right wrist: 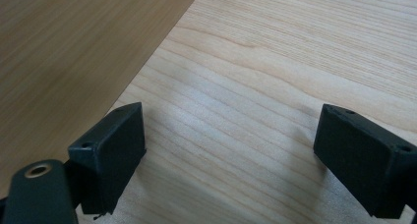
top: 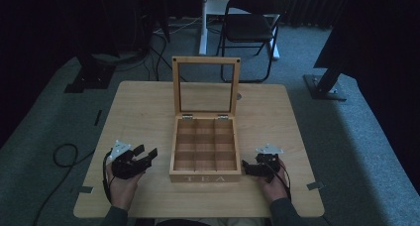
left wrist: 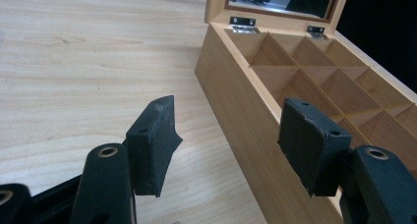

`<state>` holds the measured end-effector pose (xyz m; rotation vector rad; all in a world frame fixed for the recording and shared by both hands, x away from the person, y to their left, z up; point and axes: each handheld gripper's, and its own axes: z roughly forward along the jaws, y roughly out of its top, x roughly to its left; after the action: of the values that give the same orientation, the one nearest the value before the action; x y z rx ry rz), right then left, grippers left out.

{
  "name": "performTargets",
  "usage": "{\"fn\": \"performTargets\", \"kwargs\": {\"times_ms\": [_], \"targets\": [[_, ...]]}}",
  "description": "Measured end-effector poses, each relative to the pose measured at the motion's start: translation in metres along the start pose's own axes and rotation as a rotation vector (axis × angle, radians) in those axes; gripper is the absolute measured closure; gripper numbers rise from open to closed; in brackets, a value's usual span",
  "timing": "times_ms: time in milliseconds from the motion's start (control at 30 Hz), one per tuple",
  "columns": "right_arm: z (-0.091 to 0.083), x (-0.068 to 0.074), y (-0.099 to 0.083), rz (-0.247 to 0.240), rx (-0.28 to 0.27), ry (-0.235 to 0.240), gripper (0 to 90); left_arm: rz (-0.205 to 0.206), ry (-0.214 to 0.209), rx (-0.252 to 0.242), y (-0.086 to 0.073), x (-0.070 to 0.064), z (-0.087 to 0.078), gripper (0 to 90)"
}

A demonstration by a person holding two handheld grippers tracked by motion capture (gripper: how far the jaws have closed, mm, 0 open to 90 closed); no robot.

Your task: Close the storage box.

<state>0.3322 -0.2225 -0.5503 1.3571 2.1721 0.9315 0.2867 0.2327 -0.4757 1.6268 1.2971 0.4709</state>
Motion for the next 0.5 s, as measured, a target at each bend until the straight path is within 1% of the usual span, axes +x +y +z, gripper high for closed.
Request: {"fn": "performTargets", "kwargs": {"times_ms": [100, 333, 467, 500], "targets": [[0.0, 0.0, 0.0, 0.0, 0.0, 0.0, 11.7, 0.001, 0.002, -0.005, 0.003, 0.0, 0.001, 39.8], [0.0, 0.0, 0.0, 0.0, 0.0, 0.0, 11.7, 0.024, 0.012, -0.017, 0.013, 0.0, 0.003, 39.9], [0.0, 0.0, 0.0, 0.0, 0.0, 0.0, 11.7, 0.026, 0.011, -0.022, 0.017, 0.0, 0.004, 39.9], [0.0, 0.0, 0.0, 0.0, 0.0, 0.0, 11.7, 0.038, 0.012, -0.027, 0.023, 0.0, 0.005, 39.9]]}}
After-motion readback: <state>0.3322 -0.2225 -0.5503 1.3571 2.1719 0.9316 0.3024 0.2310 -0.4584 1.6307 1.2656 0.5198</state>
